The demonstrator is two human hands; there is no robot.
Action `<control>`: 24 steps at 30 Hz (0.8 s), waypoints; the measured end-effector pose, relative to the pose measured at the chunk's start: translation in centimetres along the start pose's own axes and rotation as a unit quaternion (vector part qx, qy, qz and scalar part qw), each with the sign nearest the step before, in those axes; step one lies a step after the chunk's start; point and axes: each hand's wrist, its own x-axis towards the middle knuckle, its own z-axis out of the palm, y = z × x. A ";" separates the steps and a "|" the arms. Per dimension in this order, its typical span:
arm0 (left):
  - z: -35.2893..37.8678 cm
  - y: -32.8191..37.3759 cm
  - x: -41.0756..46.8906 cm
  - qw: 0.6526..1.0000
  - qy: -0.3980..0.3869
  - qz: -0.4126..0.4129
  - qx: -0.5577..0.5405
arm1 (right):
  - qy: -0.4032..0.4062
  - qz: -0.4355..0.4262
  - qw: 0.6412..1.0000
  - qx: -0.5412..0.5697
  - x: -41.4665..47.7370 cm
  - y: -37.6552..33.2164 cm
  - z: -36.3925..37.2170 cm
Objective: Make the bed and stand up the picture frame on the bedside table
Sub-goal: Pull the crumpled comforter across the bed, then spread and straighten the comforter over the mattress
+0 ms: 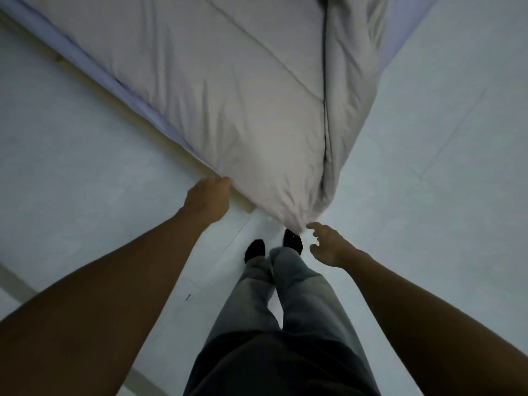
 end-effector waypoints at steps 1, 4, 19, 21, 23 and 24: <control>0.0 0.5 -0.2 1.000 -0.004 0.004 -0.008 | 0.018 -0.006 1.000 0.012 -0.3 -0.1 -0.6; -0.7 2.2 -0.5 0.998 -0.023 0.008 -0.051 | 0.054 -0.031 0.998 0.014 -1.0 -0.3 -3.4; -15.7 24.7 7.2 0.972 0.045 0.002 -0.229 | 0.247 -0.193 0.944 0.103 -4.4 3.9 -31.0; -17.6 29.0 8.0 0.960 0.052 0.018 -0.275 | 0.266 -0.205 0.932 0.136 -5.6 5.2 -35.5; -19.6 33.8 9.0 0.943 0.049 0.035 -0.327 | 0.283 -0.224 0.919 0.157 -6.5 6.8 -40.3; -20.6 36.0 9.7 0.932 0.049 0.043 -0.356 | 0.290 -0.234 0.913 0.167 -6.8 7.4 -42.5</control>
